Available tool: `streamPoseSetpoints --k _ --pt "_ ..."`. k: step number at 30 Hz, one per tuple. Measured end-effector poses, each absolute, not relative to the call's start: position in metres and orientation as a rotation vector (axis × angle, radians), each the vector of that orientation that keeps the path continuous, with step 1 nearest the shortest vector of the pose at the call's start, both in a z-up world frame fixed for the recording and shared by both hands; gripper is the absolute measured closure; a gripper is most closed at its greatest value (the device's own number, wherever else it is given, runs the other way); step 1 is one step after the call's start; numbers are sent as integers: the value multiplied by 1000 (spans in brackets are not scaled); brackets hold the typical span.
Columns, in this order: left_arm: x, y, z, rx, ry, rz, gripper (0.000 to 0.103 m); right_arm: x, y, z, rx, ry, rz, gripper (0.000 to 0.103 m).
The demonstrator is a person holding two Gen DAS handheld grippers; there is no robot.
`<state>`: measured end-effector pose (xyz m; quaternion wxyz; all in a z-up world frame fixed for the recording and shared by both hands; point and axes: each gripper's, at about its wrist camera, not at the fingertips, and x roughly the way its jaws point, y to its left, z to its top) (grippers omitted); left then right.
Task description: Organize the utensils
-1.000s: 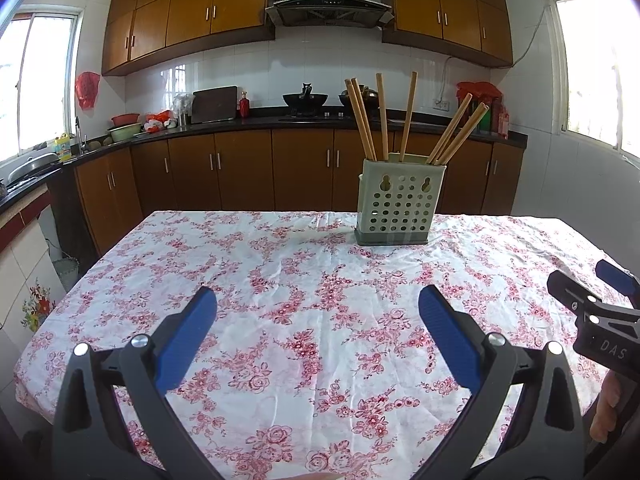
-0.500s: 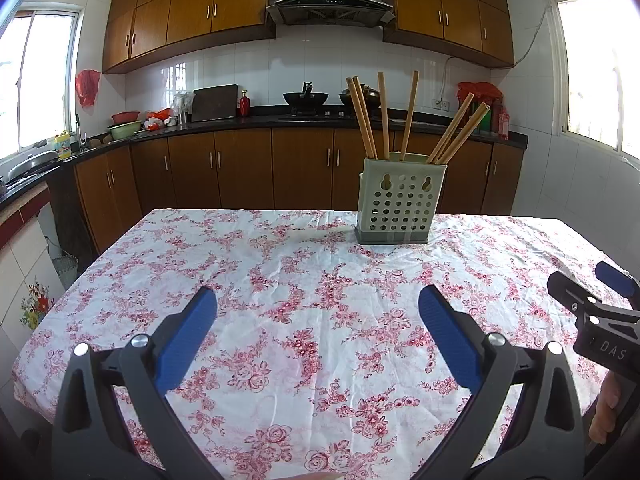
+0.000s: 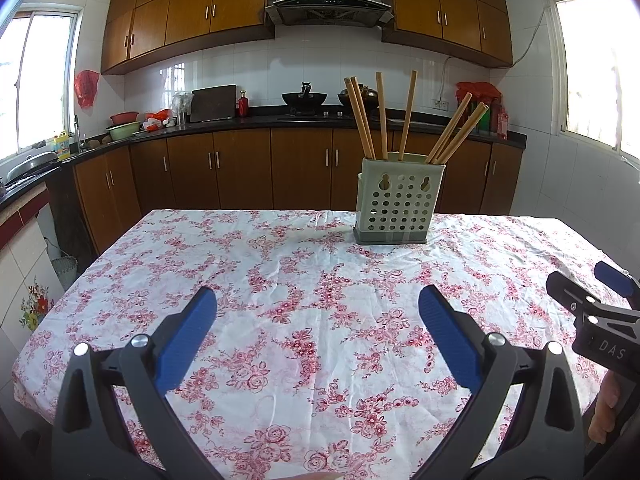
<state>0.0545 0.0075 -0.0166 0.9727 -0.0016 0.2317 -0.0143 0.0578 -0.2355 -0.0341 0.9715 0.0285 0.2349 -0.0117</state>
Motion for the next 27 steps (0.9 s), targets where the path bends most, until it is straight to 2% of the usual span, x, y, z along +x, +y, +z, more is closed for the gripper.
streamPoseSetpoints --k 27 --pt "56 8 -17 -7 472 -34 4 57 -235 -35 60 476 -26 2"
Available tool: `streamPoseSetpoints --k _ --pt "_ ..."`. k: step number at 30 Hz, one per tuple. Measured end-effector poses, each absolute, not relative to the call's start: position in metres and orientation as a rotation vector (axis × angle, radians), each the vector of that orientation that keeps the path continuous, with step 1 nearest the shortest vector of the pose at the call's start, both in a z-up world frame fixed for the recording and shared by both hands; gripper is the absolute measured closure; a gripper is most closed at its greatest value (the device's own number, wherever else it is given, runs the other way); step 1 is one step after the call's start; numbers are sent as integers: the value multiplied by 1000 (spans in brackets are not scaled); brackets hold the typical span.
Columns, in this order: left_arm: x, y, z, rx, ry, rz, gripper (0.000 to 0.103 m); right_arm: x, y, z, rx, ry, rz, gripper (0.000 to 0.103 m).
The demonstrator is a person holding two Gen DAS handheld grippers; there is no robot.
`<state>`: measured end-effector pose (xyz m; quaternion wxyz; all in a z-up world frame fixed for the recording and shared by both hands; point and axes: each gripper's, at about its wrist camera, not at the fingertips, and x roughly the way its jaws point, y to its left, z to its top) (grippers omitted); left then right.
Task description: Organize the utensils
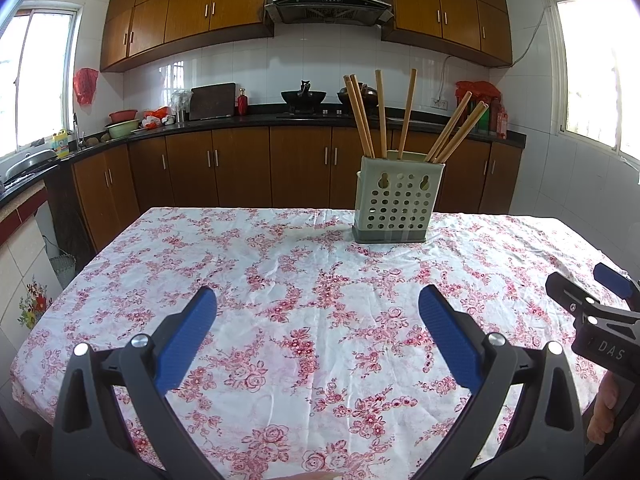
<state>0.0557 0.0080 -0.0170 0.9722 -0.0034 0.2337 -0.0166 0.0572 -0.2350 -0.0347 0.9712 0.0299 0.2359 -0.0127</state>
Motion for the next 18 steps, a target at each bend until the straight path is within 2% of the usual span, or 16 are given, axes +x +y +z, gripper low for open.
streamPoseSetpoints --k 18 --pt "57 11 -19 -11 468 -24 4 57 -235 -35 62 477 -26 2"
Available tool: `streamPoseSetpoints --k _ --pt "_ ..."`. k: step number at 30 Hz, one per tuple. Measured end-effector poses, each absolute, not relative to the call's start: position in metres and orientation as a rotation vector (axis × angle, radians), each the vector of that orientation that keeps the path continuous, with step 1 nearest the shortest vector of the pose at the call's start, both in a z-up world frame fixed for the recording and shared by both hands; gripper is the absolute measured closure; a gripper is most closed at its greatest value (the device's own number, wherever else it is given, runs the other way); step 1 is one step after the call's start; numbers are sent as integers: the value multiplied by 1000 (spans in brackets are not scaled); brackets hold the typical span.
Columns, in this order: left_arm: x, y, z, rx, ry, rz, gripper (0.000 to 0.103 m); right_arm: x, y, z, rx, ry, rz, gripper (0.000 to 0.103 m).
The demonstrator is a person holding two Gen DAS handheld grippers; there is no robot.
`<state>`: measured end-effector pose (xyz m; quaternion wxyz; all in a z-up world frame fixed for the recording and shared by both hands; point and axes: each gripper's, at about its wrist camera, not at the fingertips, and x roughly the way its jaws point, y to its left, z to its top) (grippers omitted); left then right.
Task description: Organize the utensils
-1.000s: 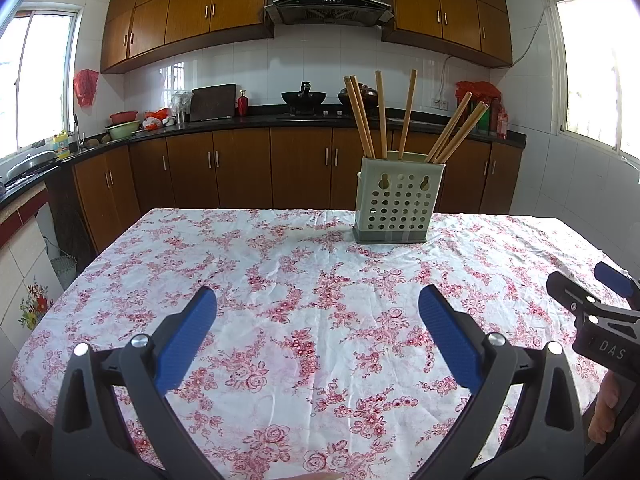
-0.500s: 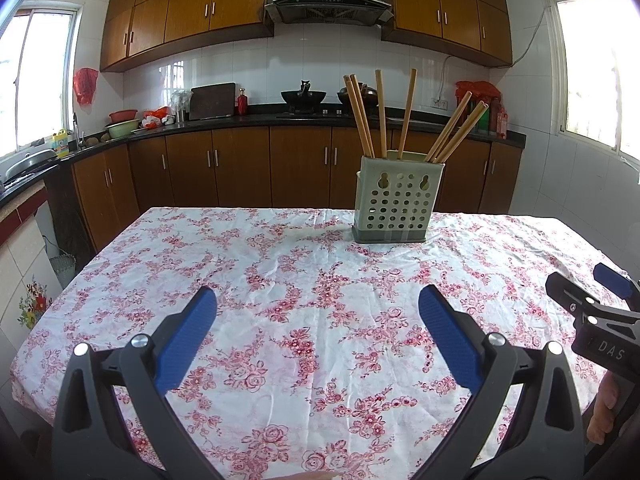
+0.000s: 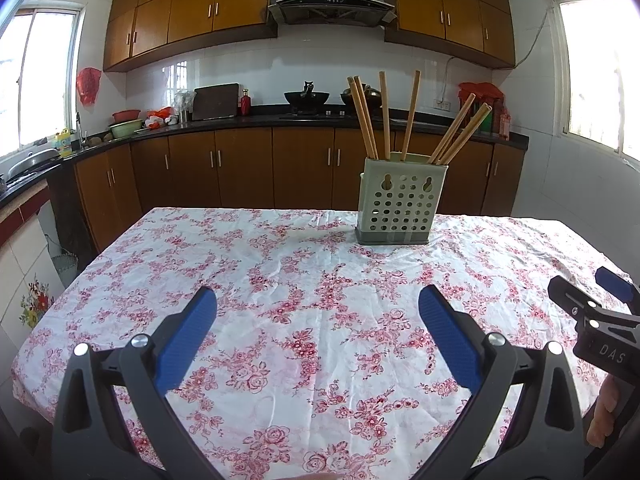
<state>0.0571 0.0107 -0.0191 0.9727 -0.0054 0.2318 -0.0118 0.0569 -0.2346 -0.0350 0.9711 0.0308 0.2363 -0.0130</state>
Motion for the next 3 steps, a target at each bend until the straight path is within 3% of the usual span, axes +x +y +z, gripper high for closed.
streamPoseSetpoints --k 3 --pt "57 12 -19 -13 471 -24 4 57 -235 -35 62 478 -26 2"
